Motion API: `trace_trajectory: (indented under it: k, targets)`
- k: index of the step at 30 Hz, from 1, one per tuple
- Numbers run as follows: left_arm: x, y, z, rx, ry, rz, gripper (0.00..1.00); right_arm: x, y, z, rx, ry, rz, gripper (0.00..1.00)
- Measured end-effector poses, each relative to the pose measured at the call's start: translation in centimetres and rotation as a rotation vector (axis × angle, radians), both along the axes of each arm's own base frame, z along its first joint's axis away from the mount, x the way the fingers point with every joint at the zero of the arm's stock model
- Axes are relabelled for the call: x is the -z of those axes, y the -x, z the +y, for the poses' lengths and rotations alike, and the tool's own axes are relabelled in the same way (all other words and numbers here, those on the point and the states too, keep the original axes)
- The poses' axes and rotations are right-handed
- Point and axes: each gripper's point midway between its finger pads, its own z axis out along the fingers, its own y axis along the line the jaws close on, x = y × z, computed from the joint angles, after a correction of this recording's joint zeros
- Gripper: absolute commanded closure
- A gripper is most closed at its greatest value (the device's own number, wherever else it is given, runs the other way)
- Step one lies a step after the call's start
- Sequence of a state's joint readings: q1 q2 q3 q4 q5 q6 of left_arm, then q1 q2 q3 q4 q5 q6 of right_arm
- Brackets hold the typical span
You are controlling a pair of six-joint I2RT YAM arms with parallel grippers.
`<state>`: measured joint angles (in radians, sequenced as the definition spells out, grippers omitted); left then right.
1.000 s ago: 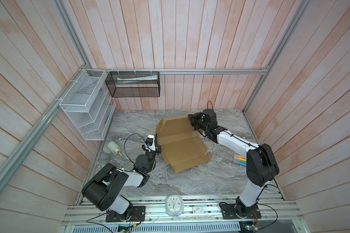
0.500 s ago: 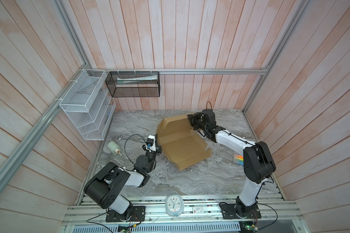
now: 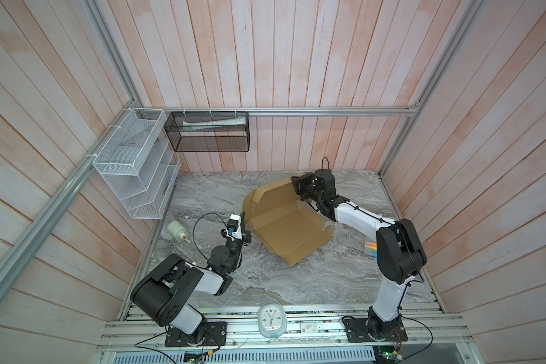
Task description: Fold the paper box
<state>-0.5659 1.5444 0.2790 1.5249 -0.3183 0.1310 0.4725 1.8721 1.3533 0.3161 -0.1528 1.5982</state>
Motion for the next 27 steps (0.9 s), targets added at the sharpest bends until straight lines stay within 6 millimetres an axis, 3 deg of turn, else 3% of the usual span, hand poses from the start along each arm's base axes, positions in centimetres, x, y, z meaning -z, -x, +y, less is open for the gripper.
trace_trajectory:
  k: [17,27]
  targets:
    - [0.2,-0.3,-0.2,0.002,0.011,0.019,1.00,-0.9,-0.4,0.1,-0.007,-0.027,-0.033,0.94]
    - [0.6,-0.4,-0.2,0.007,0.027,0.039,0.87,-1.7,-0.5,0.2,-0.016,-0.052,-0.064,0.97]
